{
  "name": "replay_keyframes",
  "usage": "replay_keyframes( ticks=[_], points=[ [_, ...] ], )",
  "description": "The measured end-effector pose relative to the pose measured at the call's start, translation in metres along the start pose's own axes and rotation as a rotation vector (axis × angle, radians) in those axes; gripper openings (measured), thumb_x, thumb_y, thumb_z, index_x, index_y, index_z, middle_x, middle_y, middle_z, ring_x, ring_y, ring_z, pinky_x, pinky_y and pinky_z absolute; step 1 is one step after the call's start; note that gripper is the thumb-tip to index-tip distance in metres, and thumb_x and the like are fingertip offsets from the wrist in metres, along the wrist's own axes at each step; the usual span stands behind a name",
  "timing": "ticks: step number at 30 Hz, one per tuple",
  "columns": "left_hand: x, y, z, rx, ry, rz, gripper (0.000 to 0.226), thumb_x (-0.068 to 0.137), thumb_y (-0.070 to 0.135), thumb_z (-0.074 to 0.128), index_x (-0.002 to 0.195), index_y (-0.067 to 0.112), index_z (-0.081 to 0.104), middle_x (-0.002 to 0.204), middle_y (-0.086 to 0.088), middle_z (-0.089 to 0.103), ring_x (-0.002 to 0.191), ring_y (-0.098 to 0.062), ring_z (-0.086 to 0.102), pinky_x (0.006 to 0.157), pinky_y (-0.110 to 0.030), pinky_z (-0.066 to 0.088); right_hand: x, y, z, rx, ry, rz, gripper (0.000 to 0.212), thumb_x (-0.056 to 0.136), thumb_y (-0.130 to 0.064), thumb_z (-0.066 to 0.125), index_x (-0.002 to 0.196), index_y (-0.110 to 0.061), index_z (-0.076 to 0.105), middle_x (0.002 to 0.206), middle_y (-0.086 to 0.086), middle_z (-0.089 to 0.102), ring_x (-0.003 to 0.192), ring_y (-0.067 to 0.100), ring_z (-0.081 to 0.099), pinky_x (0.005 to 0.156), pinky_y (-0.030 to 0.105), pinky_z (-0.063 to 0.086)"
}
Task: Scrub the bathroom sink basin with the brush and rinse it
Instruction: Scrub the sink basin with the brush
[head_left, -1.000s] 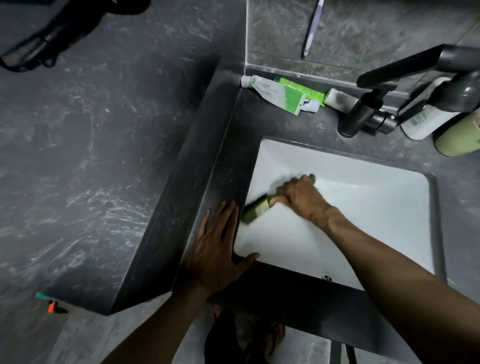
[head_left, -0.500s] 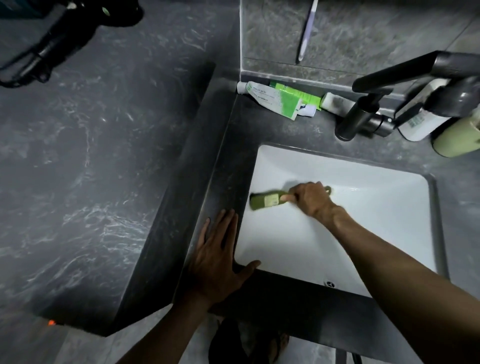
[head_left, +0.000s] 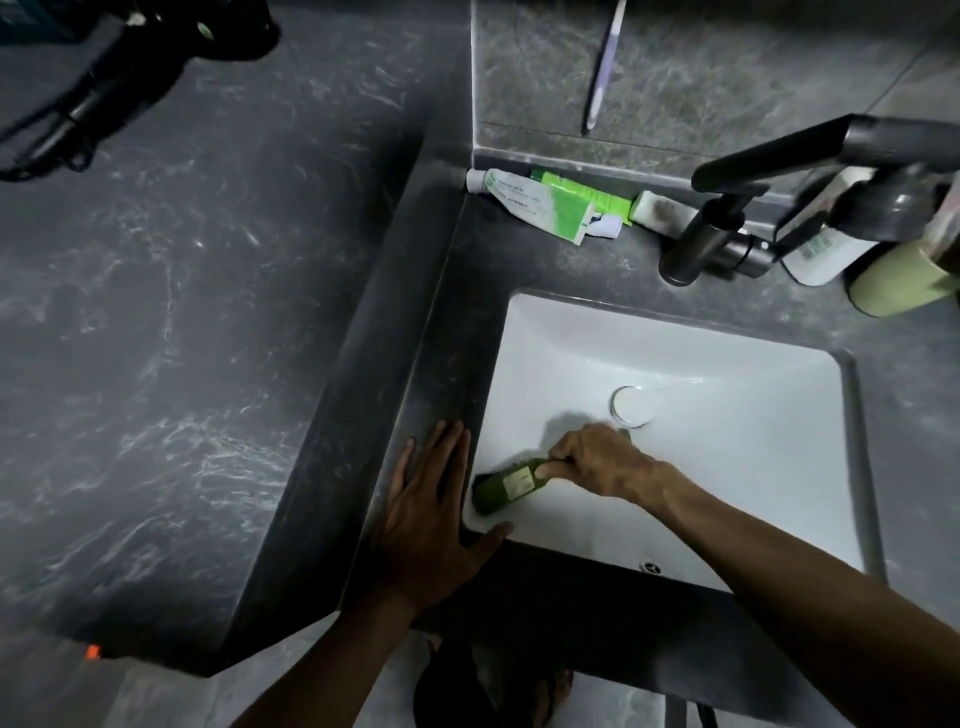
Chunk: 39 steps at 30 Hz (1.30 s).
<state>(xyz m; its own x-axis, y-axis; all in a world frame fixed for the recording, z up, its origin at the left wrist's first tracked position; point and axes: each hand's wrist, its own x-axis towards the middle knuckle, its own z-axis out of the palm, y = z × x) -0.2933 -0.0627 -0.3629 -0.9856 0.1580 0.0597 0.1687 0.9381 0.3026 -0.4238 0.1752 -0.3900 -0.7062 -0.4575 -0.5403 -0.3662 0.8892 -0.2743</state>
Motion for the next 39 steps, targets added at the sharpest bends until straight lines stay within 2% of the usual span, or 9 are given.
replay_keyframes(
  ticks=[4, 8, 14, 19, 22, 27, 31, 35, 39],
  points=[
    [-0.002, 0.001, 0.002, -0.021, 0.031, 0.001, 0.106, 0.086, 0.079, 0.053, 0.159, 0.005, 0.028, 0.167, -0.005, 0.024, 0.156, -0.022, 0.021, 0.124, -0.051, 0.023, 0.006, 0.046, -0.013, -0.004, 0.155, 0.416, 0.039, 0.098, -0.047, 0.046, 0.105, -0.017, 0.07, 0.099, 0.008, 0.069, 0.091, 0.028, 0.065, 0.073, 0.034, 0.047],
    [-0.001, 0.0, 0.001, -0.019, 0.048, 0.023, 0.104, 0.087, 0.075, 0.056, 0.158, 0.004, 0.03, 0.167, -0.007, 0.025, 0.156, -0.023, 0.02, 0.124, -0.051, 0.023, -0.007, 0.0, 0.001, 0.23, -0.147, 0.104, 0.032, 0.088, -0.063, 0.058, 0.082, -0.035, 0.073, 0.081, -0.01, 0.068, 0.079, 0.015, 0.063, 0.073, 0.029, 0.049],
    [-0.002, 0.001, -0.002, -0.003, 0.024, 0.021, 0.105, 0.087, 0.076, 0.054, 0.159, 0.005, 0.026, 0.169, -0.006, 0.021, 0.157, -0.022, 0.017, 0.125, -0.051, 0.022, 0.001, 0.04, -0.008, 0.083, 0.114, 0.469, 0.049, 0.096, -0.058, 0.041, 0.1, -0.015, 0.066, 0.092, 0.006, 0.062, 0.083, 0.025, 0.058, 0.071, 0.032, 0.043],
    [-0.002, 0.001, -0.001, -0.008, 0.031, 0.028, 0.104, 0.087, 0.075, 0.056, 0.159, 0.005, 0.027, 0.168, -0.006, 0.021, 0.156, -0.021, 0.018, 0.124, -0.051, 0.023, -0.027, 0.012, 0.019, 0.198, -0.093, 0.198, 0.05, 0.092, -0.067, 0.045, 0.065, -0.026, 0.055, 0.07, -0.009, 0.054, 0.075, 0.019, 0.056, 0.07, 0.029, 0.042],
    [0.0, 0.001, -0.001, -0.005, -0.012, 0.008, 0.105, 0.088, 0.078, 0.05, 0.16, 0.006, 0.024, 0.169, -0.004, 0.019, 0.157, -0.02, 0.015, 0.125, -0.05, 0.022, -0.031, 0.028, 0.009, 0.003, 0.092, 0.341, 0.037, 0.1, -0.054, 0.038, 0.106, -0.025, 0.061, 0.103, -0.003, 0.067, 0.098, 0.025, 0.065, 0.08, 0.034, 0.048],
    [-0.001, 0.0, -0.002, 0.011, -0.038, -0.008, 0.106, 0.086, 0.081, 0.049, 0.16, 0.008, 0.025, 0.169, -0.003, 0.018, 0.157, -0.019, 0.015, 0.127, -0.046, 0.015, -0.028, -0.008, 0.016, 0.14, 0.142, 0.305, 0.057, 0.103, -0.042, 0.034, 0.155, -0.034, 0.012, 0.112, 0.011, 0.065, 0.097, 0.032, 0.064, 0.081, 0.037, 0.047],
    [-0.002, 0.001, -0.003, 0.031, -0.036, 0.014, 0.106, 0.088, 0.08, 0.047, 0.16, 0.007, 0.025, 0.169, -0.004, 0.018, 0.157, -0.019, 0.015, 0.127, -0.046, 0.016, -0.024, -0.018, -0.002, 0.293, 0.109, 0.231, 0.058, 0.102, -0.024, 0.039, 0.154, -0.041, 0.02, 0.118, 0.009, 0.058, 0.1, 0.028, 0.061, 0.084, 0.031, 0.045],
    [-0.001, 0.001, -0.006, 0.037, -0.079, -0.002, 0.102, 0.091, 0.079, 0.043, 0.161, 0.009, 0.02, 0.17, -0.002, 0.014, 0.157, -0.017, 0.01, 0.128, -0.045, 0.014, -0.01, -0.038, -0.023, 0.725, 0.133, 0.297, 0.047, 0.103, -0.021, 0.041, 0.147, -0.037, 0.041, 0.104, 0.003, 0.062, 0.069, 0.012, 0.057, 0.061, 0.022, 0.046],
    [-0.004, -0.001, -0.005, 0.038, -0.032, 0.023, 0.072, 0.103, 0.046, 0.044, 0.161, 0.009, 0.022, 0.169, -0.006, 0.017, 0.157, -0.019, 0.013, 0.125, -0.049, 0.021, -0.014, -0.074, -0.025, 0.725, 0.222, 0.263, 0.05, 0.099, -0.017, 0.047, 0.147, -0.03, 0.044, 0.109, 0.011, 0.066, 0.076, 0.02, 0.064, 0.068, 0.028, 0.051]
  ],
)
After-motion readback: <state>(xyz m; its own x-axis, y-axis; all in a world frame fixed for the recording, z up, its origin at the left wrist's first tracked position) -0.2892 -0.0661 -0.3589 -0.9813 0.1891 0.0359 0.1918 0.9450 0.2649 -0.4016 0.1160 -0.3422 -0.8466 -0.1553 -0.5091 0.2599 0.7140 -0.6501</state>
